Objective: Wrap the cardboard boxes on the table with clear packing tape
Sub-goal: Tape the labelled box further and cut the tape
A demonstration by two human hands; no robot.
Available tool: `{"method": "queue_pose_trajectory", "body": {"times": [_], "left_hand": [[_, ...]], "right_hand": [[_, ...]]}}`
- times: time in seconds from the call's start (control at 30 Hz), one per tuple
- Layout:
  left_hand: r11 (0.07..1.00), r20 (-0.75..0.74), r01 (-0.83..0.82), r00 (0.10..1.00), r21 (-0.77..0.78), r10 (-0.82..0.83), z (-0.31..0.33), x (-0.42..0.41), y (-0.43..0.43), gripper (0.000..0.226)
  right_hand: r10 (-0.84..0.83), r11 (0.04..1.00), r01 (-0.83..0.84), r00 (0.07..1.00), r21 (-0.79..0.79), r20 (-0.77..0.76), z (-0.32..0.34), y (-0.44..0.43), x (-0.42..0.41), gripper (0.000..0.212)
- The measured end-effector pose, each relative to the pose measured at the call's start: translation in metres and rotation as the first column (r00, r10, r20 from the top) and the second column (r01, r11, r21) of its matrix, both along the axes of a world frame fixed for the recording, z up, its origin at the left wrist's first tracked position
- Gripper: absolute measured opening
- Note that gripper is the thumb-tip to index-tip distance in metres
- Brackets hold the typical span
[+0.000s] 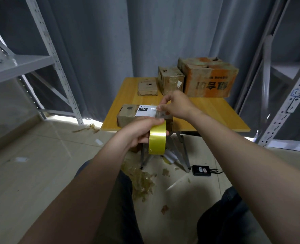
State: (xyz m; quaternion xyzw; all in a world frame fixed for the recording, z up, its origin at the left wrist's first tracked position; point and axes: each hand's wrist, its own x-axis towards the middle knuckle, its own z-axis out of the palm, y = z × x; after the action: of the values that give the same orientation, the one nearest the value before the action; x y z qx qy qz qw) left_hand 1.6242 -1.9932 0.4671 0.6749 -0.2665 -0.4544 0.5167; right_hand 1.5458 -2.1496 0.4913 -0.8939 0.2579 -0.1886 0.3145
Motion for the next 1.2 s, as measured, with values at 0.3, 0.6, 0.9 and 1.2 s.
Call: {"method": "queue_pose_trajectory", "body": {"times": [0.3, 0.6, 0.9, 1.2], "left_hand": [[0.993, 0.122, -0.081, 0.990, 0.090, 0.070, -0.014, 0.002, 0.001, 0.023], [0.994, 0.120, 0.031, 0.992, 0.105, -0.044, -0.037, -0.007, 0.002, 0.035], [0.991, -0.021, 0.136, 0.991, -0.004, -0.136, -0.033, -0.011, 0.001, 0.041], [0.994, -0.161, 0.104, 0.982, 0.015, -0.100, -0.027, -0.013, 0.004, 0.039]], "right_hand": [[-0.041, 0.995, 0.030, 0.992, 0.094, 0.116, -0.014, 0.000, 0.003, 0.015], [-0.062, 0.992, 0.048, 0.992, 0.120, 0.114, -0.010, -0.004, 0.001, 0.015], [-0.138, 0.989, 0.127, 0.976, 0.078, 0.170, 0.012, -0.025, 0.003, 0.017], [-0.178, 0.983, 0.172, 0.980, 0.069, 0.086, 0.020, -0.057, 0.018, 0.021]]}}
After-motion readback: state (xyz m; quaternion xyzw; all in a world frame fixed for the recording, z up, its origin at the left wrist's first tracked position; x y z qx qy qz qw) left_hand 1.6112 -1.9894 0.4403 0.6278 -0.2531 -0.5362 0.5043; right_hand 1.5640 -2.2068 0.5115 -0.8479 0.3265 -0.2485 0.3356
